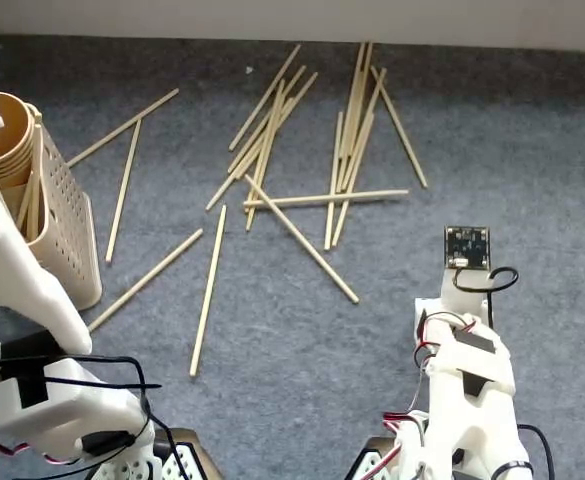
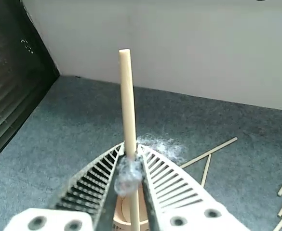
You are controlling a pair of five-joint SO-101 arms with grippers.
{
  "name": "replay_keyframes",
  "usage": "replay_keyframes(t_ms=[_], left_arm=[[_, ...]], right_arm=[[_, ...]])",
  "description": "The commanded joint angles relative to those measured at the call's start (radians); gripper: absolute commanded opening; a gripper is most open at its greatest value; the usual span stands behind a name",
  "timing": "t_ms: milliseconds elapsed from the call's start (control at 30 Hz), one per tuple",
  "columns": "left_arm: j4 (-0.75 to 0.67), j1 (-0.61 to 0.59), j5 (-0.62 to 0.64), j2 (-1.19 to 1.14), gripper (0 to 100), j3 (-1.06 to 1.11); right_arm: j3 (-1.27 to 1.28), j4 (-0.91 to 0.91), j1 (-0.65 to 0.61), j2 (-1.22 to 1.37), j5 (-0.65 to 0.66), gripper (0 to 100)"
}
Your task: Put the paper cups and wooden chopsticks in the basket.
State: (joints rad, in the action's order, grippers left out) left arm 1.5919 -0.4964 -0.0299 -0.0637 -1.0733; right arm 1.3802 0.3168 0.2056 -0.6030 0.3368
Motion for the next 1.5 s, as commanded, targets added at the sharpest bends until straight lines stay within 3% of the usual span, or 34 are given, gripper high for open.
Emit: replay_keyframes(t_ms=[0, 133, 333, 667, 800, 933, 1033, 1133, 1267, 1367, 1467], left_arm=[[-0.029, -0.004, 0.0, 0.004, 0, 0.002], [-0.029, -0.004, 0.002, 0.002, 2, 0.002], [0.026, 0.019, 0.003, 0.004, 16, 0.001], [0.026, 0.038, 0.003, 0.013, 16, -0.005], [0.057, 0.202, 0.003, 0.019, 16, -0.031], [0.146, 0.496, 0.002, 0.019, 16, -0.03], [0.149, 0.693, -0.098, 0.01, 16, 0.058], [0.089, 0.774, -0.175, -0.039, 16, 0.202], [-0.072, 0.727, -0.176, -0.173, 17, 0.406], [-0.212, 0.68, -0.104, -0.291, 18, 0.498], [-0.31, 0.642, -0.049, -0.395, 25, 0.515]], right_arm=[[-0.002, -0.019, -0.007, -0.025, 0.015, 8.0], [-0.002, -0.019, -0.007, -0.025, 0.015, 8.0], [-0.002, -0.019, -0.007, -0.025, 0.015, 8.0], [-0.002, -0.019, -0.007, -0.025, 0.015, 8.0], [-0.002, -0.019, -0.007, -0.025, 0.015, 8.0], [-0.002, -0.019, -0.007, -0.025, 0.015, 8.0], [-0.002, -0.019, -0.004, -0.025, 0.015, 8.0], [-0.002, -0.019, -0.004, -0.025, 0.015, 8.0], [-0.002, -0.019, -0.004, -0.025, 0.015, 8.0], [-0.001, -0.019, -0.002, -0.025, 0.015, 8.0], [-0.001, -0.019, -0.005, -0.025, 0.015, 8.0]])
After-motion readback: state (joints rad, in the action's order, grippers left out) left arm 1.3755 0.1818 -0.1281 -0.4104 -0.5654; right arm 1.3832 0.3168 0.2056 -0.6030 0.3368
